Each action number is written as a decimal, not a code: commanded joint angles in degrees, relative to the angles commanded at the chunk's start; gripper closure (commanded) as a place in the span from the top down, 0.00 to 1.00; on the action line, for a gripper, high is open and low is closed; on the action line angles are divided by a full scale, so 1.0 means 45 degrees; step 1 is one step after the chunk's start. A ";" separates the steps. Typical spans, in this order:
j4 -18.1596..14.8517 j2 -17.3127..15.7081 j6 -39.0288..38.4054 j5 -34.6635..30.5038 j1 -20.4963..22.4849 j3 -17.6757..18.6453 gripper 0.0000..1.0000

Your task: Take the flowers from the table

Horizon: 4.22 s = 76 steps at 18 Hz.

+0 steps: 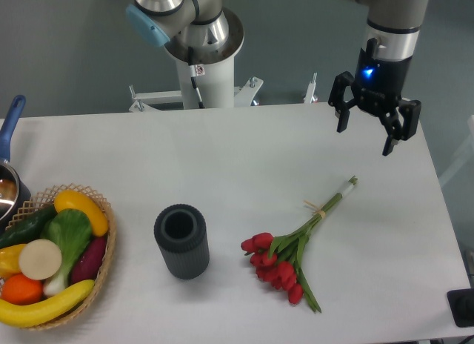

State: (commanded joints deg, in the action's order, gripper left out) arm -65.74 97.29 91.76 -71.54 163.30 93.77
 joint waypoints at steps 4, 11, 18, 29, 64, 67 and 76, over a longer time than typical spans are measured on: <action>0.0836 0.0038 -0.1560 0.0116 -0.0194 0.0488 1.00; 0.2557 0.0994 -0.2774 0.0313 -0.1424 0.1563 1.00; 0.4042 0.2245 -0.3653 -0.1580 -0.2401 0.1661 1.00; 0.4336 0.3943 -0.2677 -0.2305 -0.2344 0.1115 1.00; 0.4453 0.5176 -0.2891 -0.2363 -0.2422 0.1173 0.22; 0.4473 0.5176 -0.2891 -0.2363 -0.2422 0.1154 0.17; 0.4473 0.4865 -0.2852 -0.2305 -0.2364 0.0529 0.17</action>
State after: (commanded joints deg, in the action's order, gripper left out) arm -45.62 119.19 78.93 -81.91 152.67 96.16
